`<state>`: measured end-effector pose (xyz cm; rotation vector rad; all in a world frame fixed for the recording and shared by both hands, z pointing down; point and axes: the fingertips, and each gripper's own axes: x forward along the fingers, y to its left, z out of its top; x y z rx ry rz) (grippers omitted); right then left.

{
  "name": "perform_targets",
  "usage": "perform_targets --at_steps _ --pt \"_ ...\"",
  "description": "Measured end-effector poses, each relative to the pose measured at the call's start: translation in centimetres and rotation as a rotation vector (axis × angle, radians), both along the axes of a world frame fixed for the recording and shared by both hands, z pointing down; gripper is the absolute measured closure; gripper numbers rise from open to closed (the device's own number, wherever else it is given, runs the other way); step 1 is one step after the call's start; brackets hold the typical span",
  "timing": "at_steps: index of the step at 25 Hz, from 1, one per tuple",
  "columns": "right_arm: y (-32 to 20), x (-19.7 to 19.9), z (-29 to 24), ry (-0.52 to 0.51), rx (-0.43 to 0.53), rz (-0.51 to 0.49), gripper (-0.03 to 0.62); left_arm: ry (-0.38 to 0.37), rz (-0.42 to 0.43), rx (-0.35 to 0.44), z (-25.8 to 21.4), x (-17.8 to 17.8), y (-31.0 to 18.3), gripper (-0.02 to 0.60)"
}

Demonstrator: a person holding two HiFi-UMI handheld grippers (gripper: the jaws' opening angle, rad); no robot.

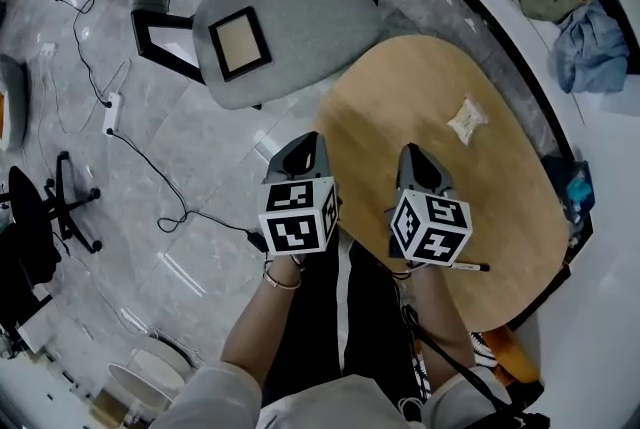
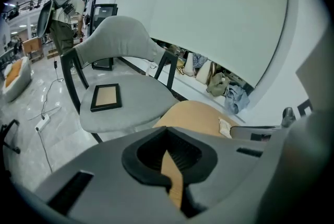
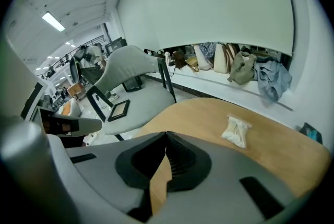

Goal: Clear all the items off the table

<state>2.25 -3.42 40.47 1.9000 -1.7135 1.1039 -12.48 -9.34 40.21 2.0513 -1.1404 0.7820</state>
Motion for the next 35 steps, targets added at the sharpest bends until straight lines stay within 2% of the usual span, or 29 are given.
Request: perform_targets --at_steps 4,9,17,21,23,28,35 --pt "1.3 0.9 0.0 -0.006 0.001 0.028 0.569 -0.016 0.039 0.0 0.3 1.0 1.0 0.575" --pt "3.2 2.7 0.3 -0.018 -0.002 0.097 0.569 -0.002 0.152 -0.027 0.8 4.3 2.9 0.574" --pt "11.0 9.7 2.5 -0.035 -0.045 0.319 0.569 -0.01 0.387 -0.085 3.1 13.0 8.8 0.574" --pt "16.3 11.7 3.5 -0.058 -0.066 0.484 0.569 -0.041 0.537 -0.108 4.1 16.2 12.5 0.574" --pt "18.8 12.8 3.9 -0.07 -0.07 0.552 0.569 -0.054 0.586 -0.115 4.4 17.7 14.1 0.574" --pt "21.9 14.8 4.3 -0.089 -0.061 0.632 0.569 -0.076 0.644 -0.107 4.5 20.2 16.1 0.574" --pt "21.8 15.0 4.6 -0.102 -0.049 0.646 0.569 -0.101 0.668 -0.084 4.9 20.8 16.2 0.574"
